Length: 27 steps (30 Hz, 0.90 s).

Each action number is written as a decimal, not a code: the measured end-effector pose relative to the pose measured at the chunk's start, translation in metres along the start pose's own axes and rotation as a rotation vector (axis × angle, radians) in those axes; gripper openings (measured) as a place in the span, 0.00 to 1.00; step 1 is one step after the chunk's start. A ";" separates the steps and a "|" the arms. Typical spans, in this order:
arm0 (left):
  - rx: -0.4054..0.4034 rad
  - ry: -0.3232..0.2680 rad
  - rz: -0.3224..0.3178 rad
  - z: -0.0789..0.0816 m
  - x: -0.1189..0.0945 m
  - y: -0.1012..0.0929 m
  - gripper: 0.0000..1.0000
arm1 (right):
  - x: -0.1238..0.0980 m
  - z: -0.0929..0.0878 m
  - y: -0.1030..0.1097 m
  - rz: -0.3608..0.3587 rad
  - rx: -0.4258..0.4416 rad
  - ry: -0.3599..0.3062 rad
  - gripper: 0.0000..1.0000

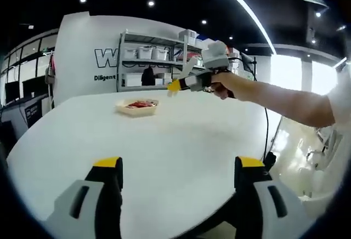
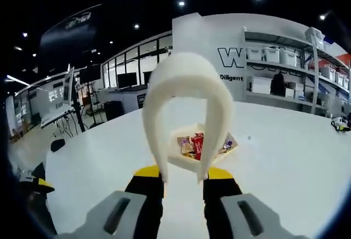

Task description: Place the target food into the container with the food tongs after gripping and lifting it, then release it inside without dropping or visibly crushing the food.

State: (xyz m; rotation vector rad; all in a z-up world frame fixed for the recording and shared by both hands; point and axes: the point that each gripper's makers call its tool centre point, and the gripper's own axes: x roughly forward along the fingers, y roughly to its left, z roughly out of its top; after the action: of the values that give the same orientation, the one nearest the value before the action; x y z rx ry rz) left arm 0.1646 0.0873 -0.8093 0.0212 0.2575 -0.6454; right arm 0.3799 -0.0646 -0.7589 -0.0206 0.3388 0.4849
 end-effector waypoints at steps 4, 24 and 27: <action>0.001 0.006 -0.002 -0.002 -0.001 -0.001 0.82 | -0.006 -0.005 0.003 0.008 0.009 -0.006 0.21; 0.011 0.024 -0.009 -0.008 0.002 -0.005 0.82 | -0.028 -0.029 0.015 0.046 0.037 -0.014 0.21; 0.009 0.021 -0.012 -0.007 0.003 -0.004 0.82 | -0.033 -0.028 0.018 0.060 0.052 -0.026 0.21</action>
State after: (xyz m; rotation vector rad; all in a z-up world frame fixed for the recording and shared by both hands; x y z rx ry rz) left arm 0.1632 0.0826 -0.8164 0.0352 0.2753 -0.6587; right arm 0.3355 -0.0663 -0.7739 0.0463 0.3268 0.5348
